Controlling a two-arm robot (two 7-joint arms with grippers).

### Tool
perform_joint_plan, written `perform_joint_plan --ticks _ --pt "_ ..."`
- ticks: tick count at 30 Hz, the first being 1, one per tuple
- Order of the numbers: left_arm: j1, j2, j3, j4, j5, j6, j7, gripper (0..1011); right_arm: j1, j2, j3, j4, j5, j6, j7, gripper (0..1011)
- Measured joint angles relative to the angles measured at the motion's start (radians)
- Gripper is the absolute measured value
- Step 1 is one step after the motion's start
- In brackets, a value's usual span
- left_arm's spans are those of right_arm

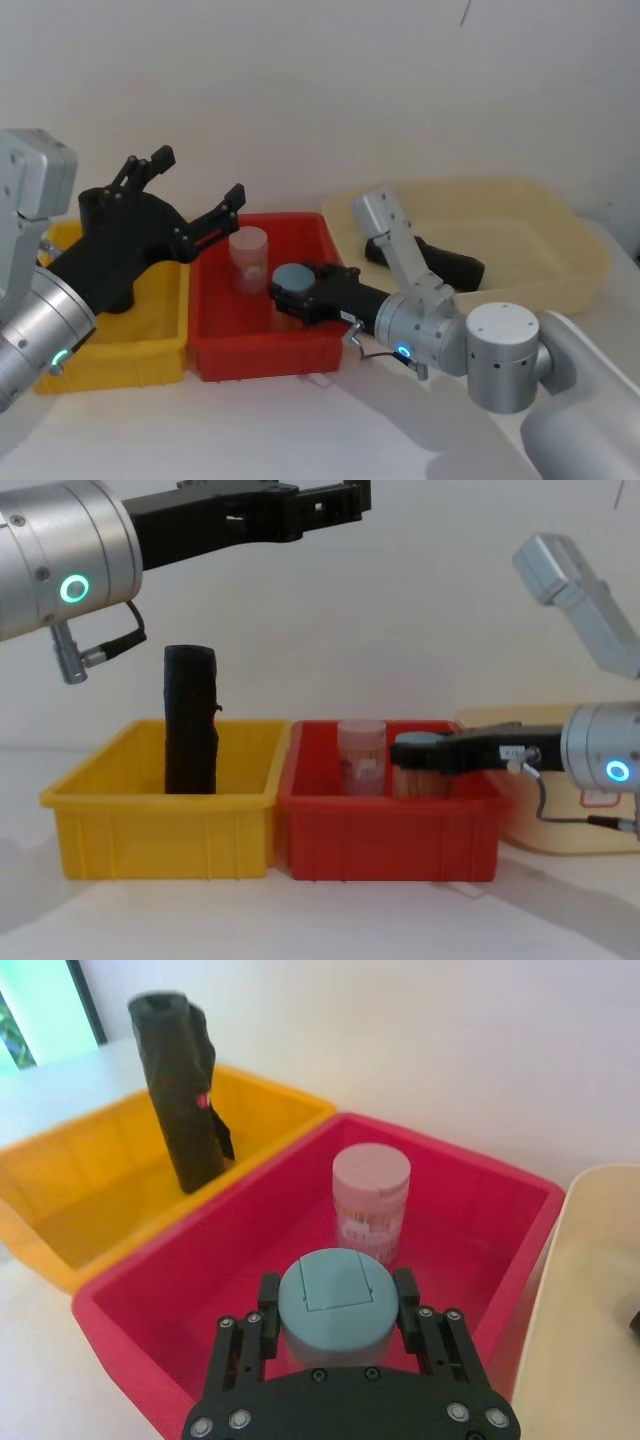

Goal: Pick up the garbage bag with the one hand and transfer it to the other hand.

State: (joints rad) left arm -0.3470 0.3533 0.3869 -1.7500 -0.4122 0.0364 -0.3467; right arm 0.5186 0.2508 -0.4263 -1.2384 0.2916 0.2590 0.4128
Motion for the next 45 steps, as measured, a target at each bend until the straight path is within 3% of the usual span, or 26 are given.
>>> perform_joint_plan --ticks 9,16,22,33,45 --pt "0.0 0.0 0.0 0.0 0.0 0.0 0.0 1001 -0.011 -0.004 0.045 -0.051 0.065 0.013 0.007 650" --pt "0.0 0.0 0.0 0.0 0.0 0.0 0.0 1002 -0.013 -0.007 0.105 -0.101 0.115 0.008 -0.007 651" --pt "0.0 0.0 0.0 0.0 0.0 0.0 0.0 1002 -0.012 0.001 0.142 -0.125 0.128 -0.017 -0.031 651" --pt "0.0 0.0 0.0 0.0 0.0 0.0 0.0 1002 -0.01 0.042 0.197 -0.124 0.102 -0.084 -0.098 650" --pt "0.0 0.0 0.0 0.0 0.0 0.0 0.0 1002 -0.014 0.09 0.19 -0.065 0.02 -0.125 -0.129 651"
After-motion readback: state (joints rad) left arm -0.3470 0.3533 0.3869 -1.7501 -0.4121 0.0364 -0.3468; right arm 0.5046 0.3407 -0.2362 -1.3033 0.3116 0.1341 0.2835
